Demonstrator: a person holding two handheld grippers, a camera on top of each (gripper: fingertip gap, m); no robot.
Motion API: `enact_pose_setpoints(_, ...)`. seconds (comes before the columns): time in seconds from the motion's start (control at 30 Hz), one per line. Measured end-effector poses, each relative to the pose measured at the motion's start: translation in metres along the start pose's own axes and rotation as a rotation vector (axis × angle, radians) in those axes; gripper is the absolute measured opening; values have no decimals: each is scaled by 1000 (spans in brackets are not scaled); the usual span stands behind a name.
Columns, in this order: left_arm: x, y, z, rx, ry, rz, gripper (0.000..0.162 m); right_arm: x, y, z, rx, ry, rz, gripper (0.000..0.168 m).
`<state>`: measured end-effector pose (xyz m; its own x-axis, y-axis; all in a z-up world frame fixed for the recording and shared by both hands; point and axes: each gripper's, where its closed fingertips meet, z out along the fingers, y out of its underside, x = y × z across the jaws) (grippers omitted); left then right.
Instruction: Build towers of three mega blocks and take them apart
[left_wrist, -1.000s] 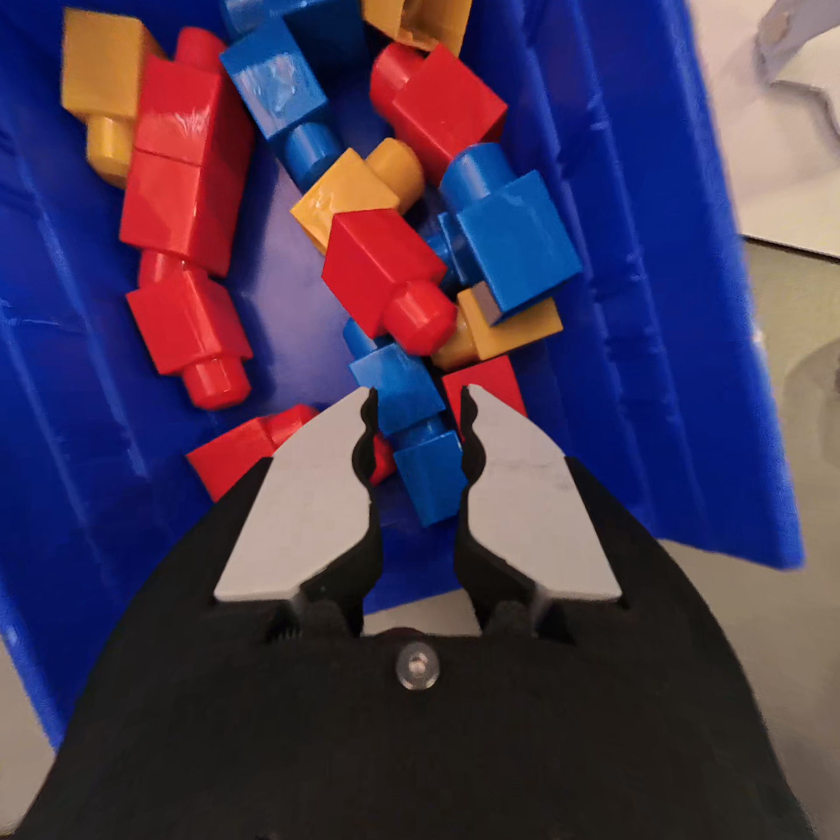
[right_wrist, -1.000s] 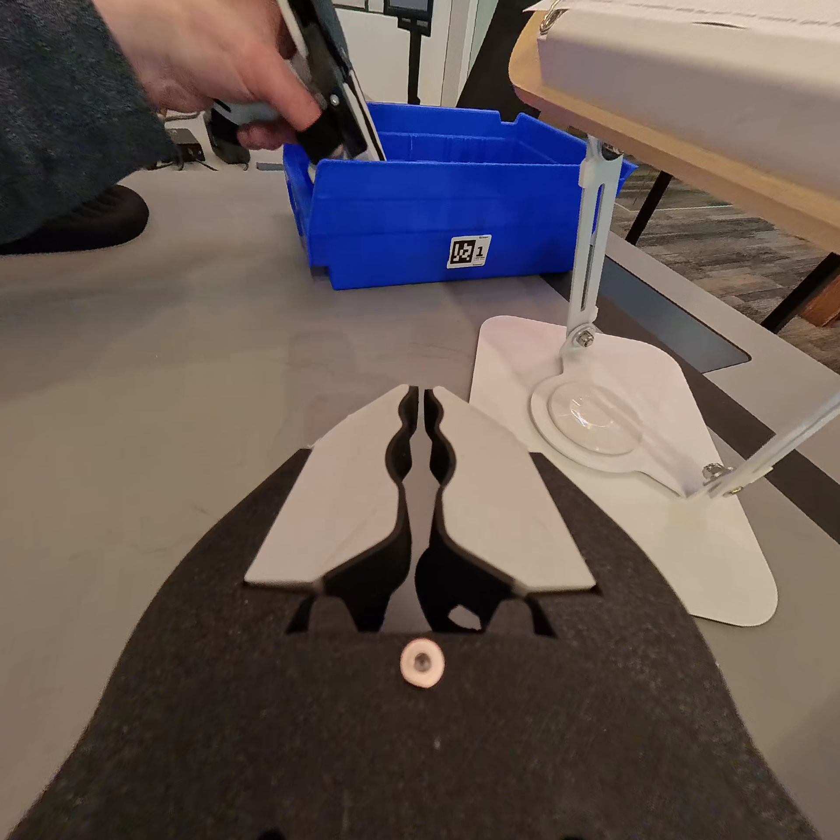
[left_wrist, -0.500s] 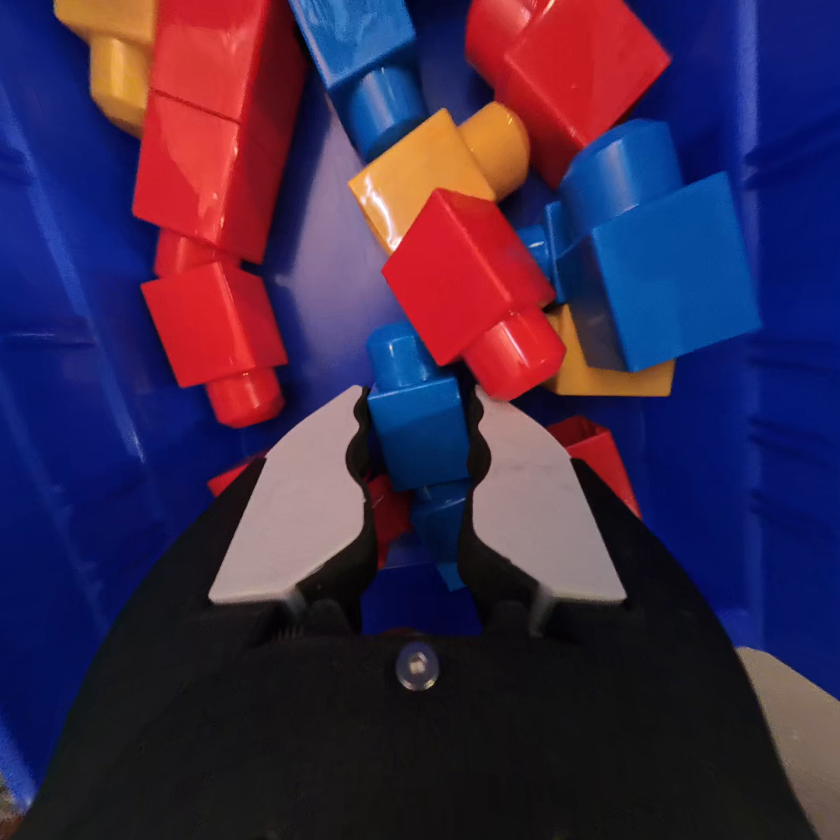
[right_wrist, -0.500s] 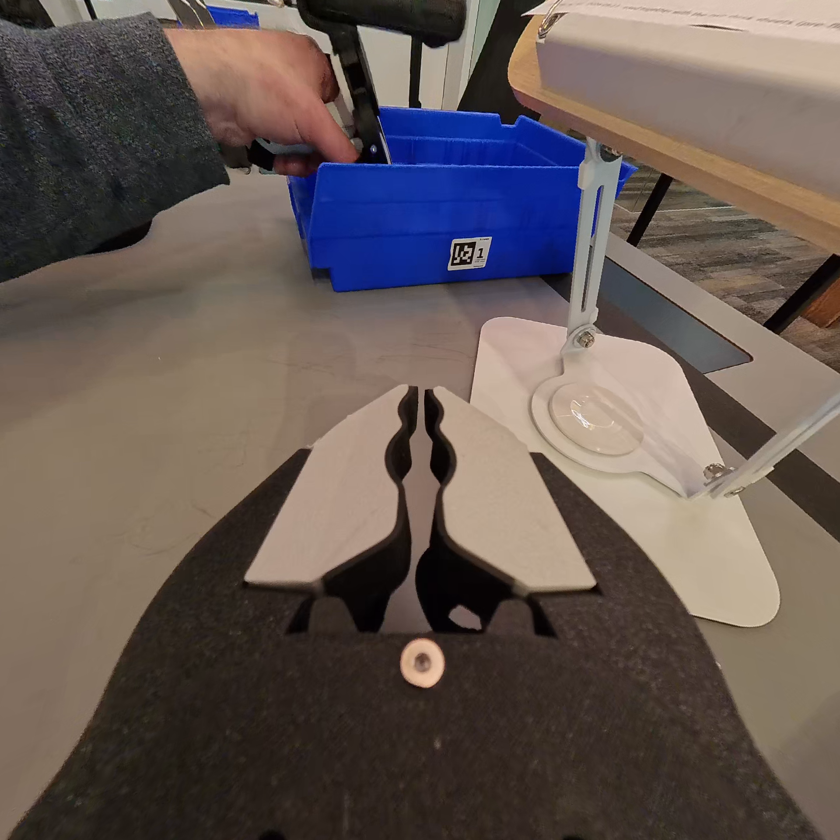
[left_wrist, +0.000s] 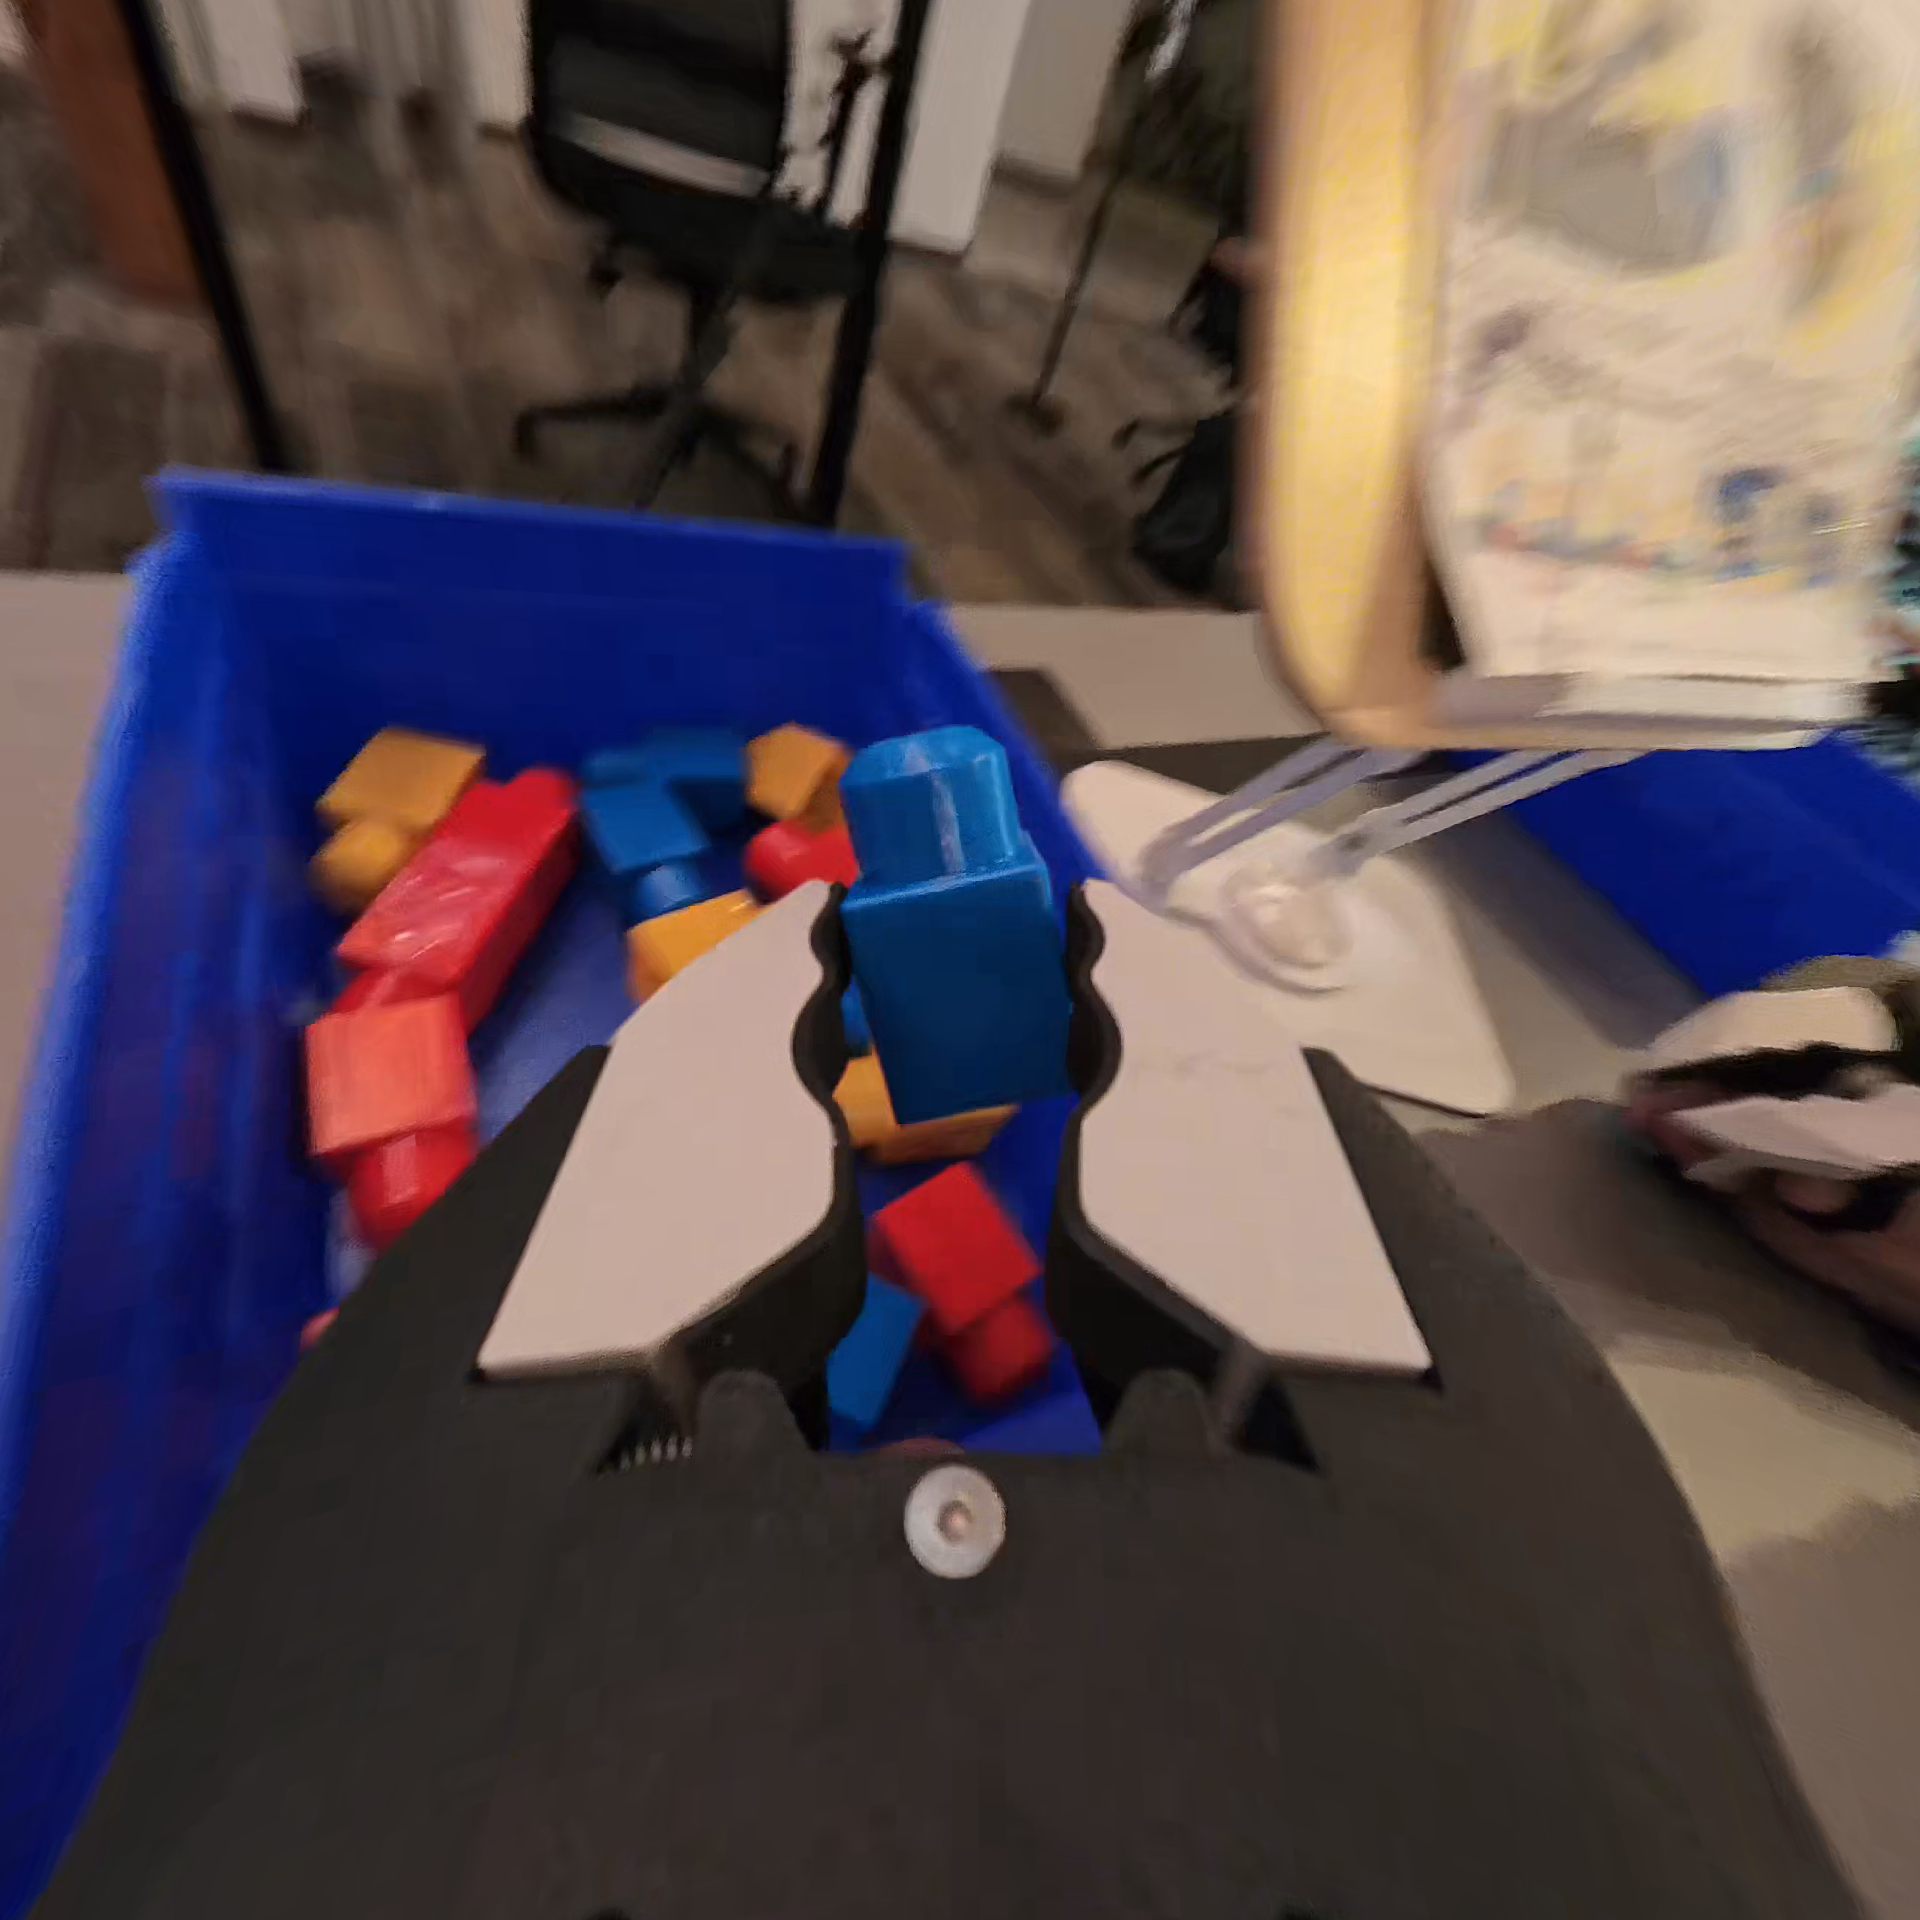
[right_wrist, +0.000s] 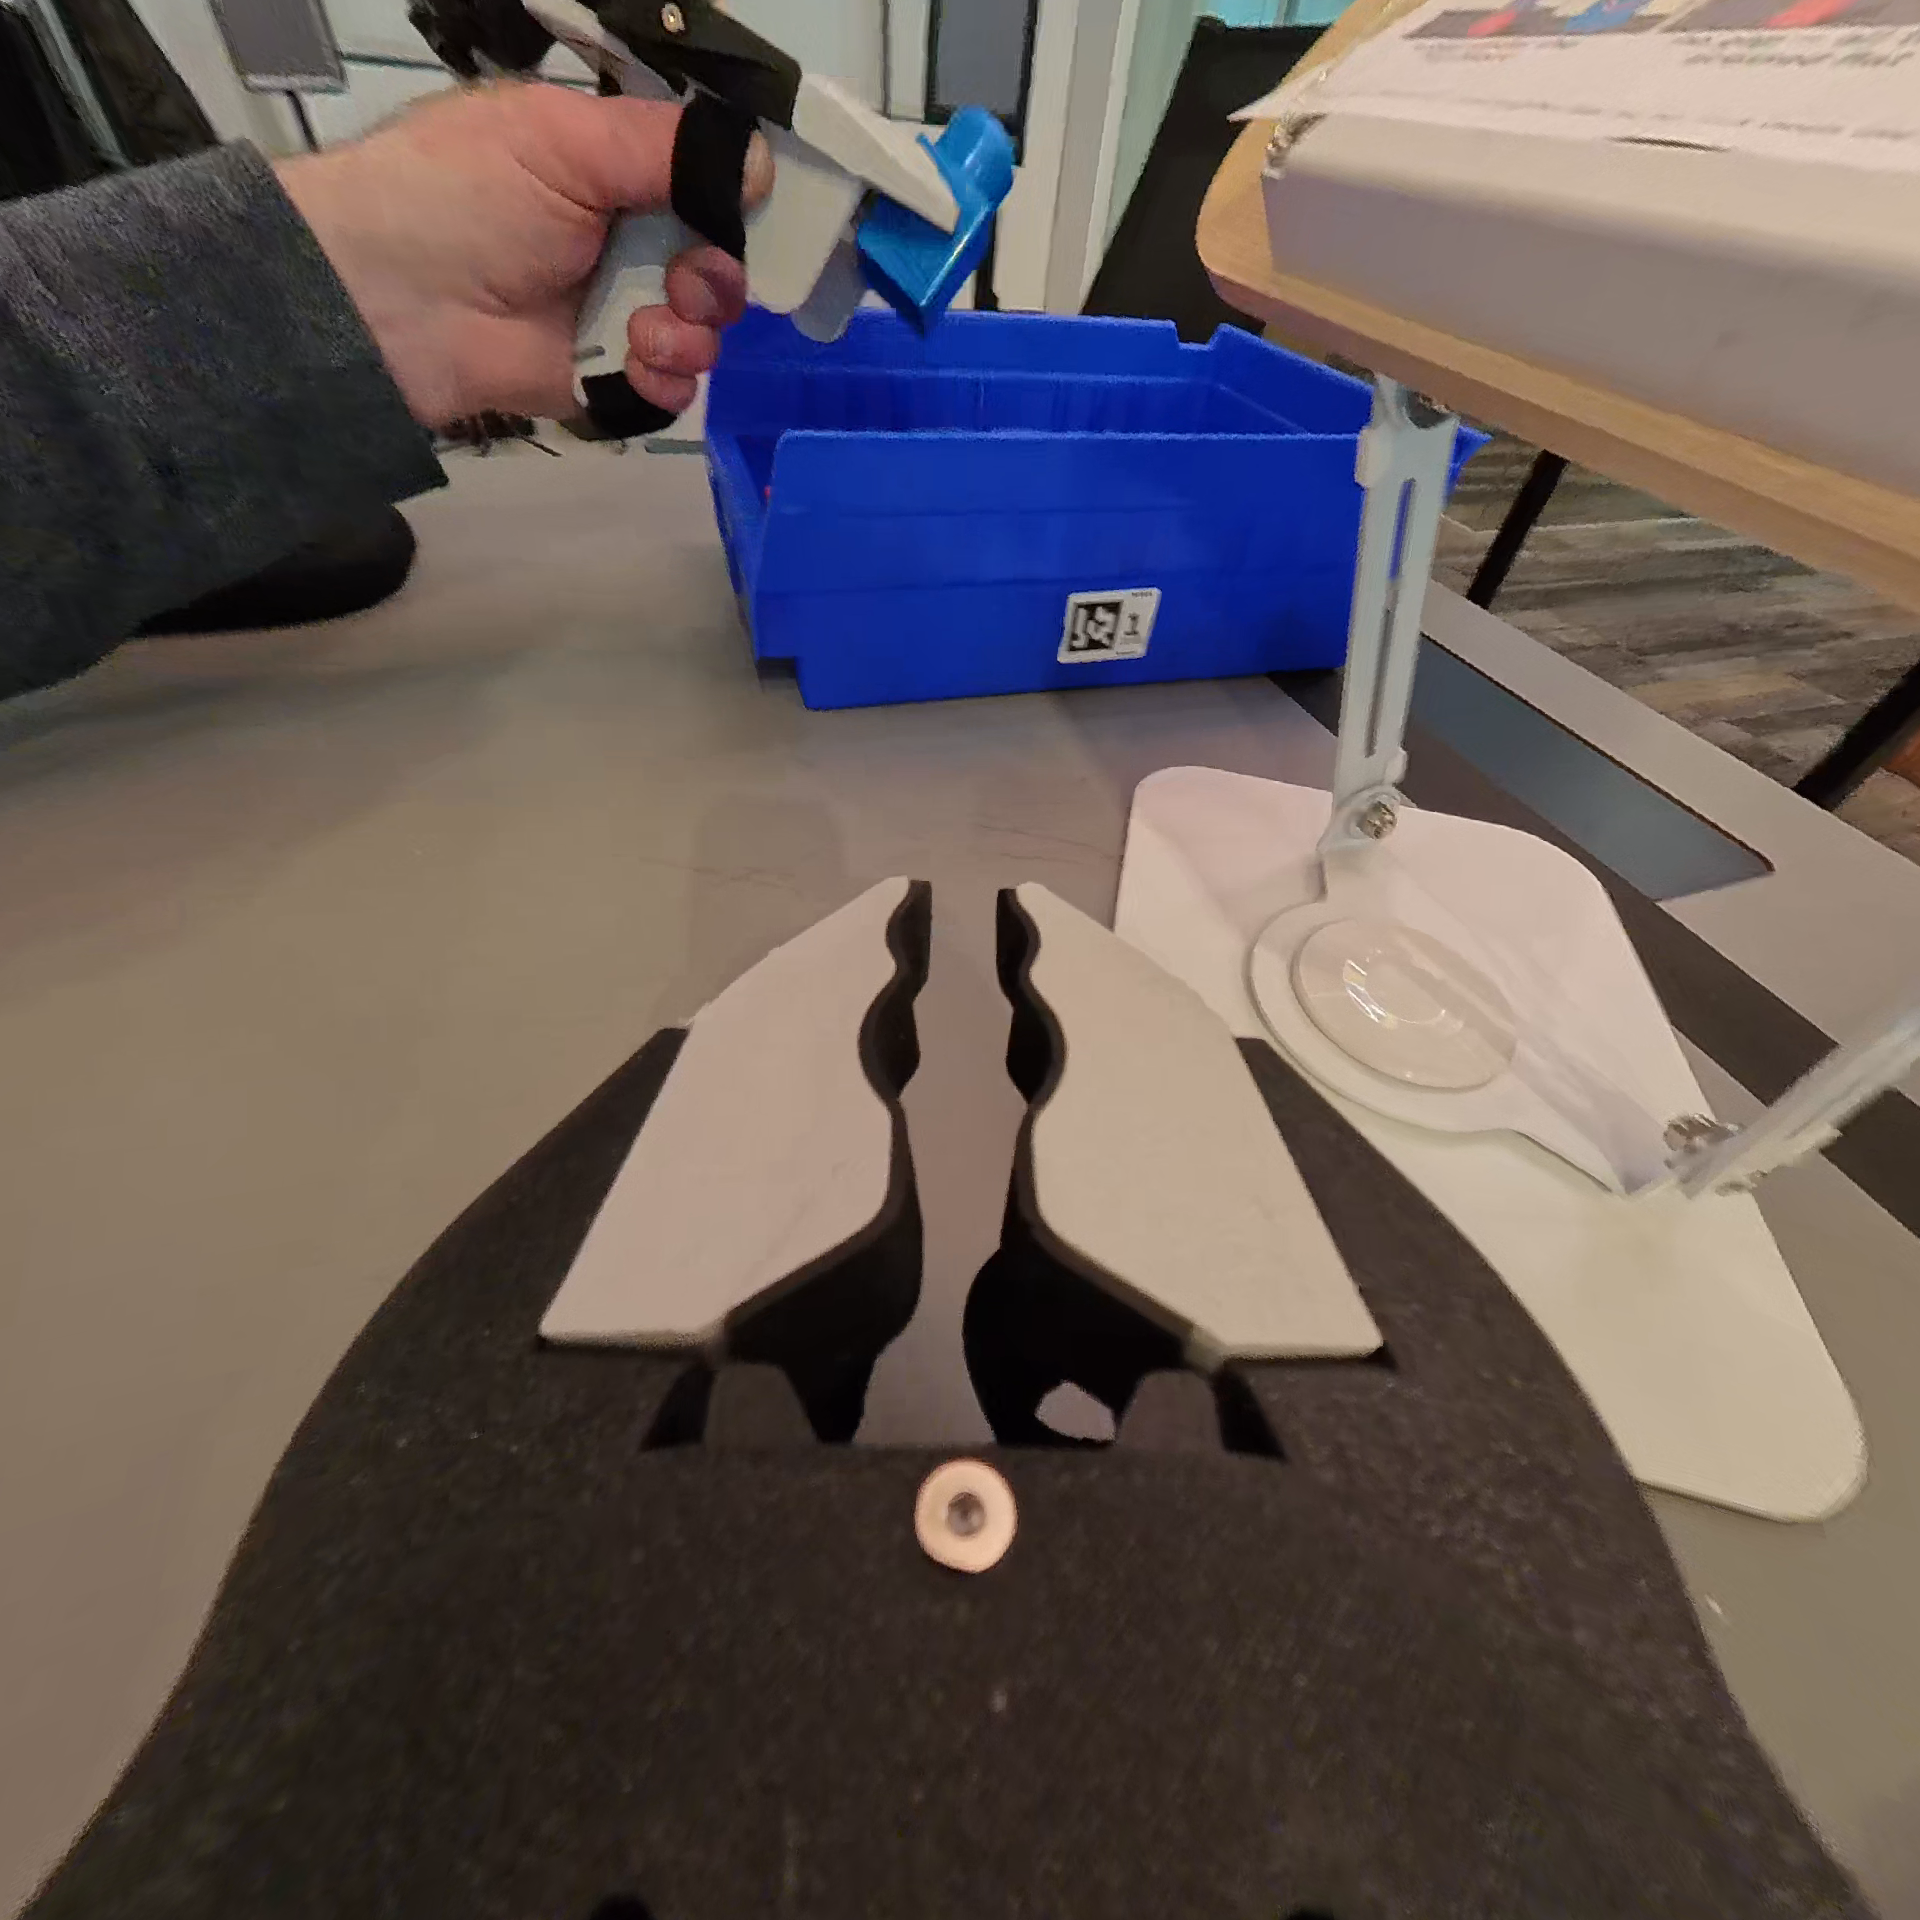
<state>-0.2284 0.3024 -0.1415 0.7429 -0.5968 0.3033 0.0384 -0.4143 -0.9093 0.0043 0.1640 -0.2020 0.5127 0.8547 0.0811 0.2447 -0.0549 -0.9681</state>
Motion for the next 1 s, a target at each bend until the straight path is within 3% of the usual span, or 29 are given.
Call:
enact_pose_setpoints(0.03,21,-5,-2,42,65,14,38,-5,-3,2,17,-29,6,15)
enact_pose_setpoints(0.23,155,6,-8,177,470,112,39,-43,-24,18,115,-261,54,38)
enact_pose_setpoints(0.4,222,38,7,164,694,103,38,-47,-40,25,212,-393,172,55)
enact_pose_setpoints(0.57,244,54,23,150,770,112,38,-41,-49,23,276,-455,234,59)
enact_pose_setpoints(0.83,252,68,32,148,820,104,38,-41,-56,13,347,-521,268,39)
enact_pose_setpoints(1.0,250,70,29,144,822,125,37,-44,-53,14,320,-522,247,36)
